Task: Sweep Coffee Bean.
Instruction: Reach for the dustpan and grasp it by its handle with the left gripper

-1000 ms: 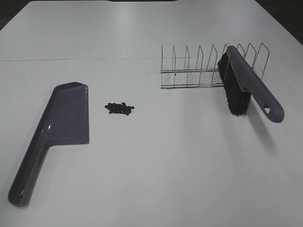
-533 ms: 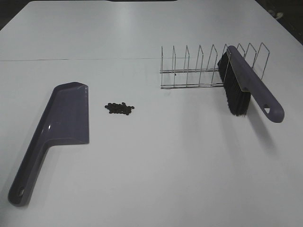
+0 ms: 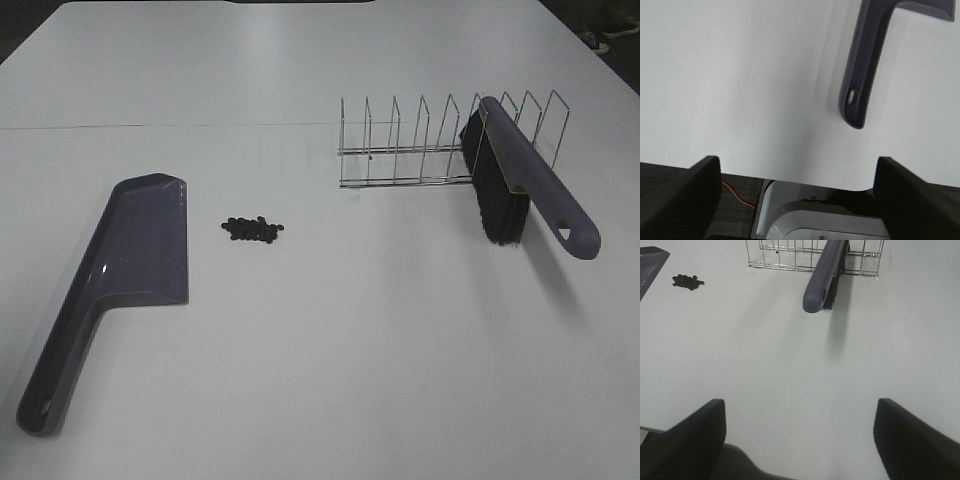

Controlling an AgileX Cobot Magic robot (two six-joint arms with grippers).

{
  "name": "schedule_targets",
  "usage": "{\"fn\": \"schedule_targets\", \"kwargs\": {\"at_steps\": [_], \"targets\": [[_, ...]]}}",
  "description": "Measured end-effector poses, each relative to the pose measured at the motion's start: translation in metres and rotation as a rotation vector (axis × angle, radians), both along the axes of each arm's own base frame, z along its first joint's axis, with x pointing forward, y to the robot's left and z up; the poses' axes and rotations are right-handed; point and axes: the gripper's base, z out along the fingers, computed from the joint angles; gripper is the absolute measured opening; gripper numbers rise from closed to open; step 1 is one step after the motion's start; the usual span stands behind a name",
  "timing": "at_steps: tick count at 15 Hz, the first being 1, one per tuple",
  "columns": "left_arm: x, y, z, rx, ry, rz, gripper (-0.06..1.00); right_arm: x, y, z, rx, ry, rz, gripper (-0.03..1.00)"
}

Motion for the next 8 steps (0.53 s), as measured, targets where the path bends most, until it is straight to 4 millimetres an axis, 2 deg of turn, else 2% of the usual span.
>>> {"fn": "schedule_targets", "kwargs": {"at_steps": [1, 3, 5, 8], "targets": [[0.020, -0.001, 0.002, -0.031, 0.008, -0.022, 0.73, 0.000, 0.000, 0.000, 0.000, 0.000, 0.000, 0.71], [0.040, -0.001, 0.001, -0.054, 0.023, -0.037, 0.71, 0.000, 0.000, 0.000, 0.000, 0.000, 0.000, 0.71], [0.053, 0.000, -0.005, -0.072, 0.050, -0.032, 0.71, 0.000, 0.000, 0.000, 0.000, 0.000, 0.000, 0.71], [0.069, -0.011, -0.026, -0.080, 0.130, -0.078, 0.71, 0.000, 0.000, 0.000, 0.000, 0.000, 0.000, 0.71]]}}
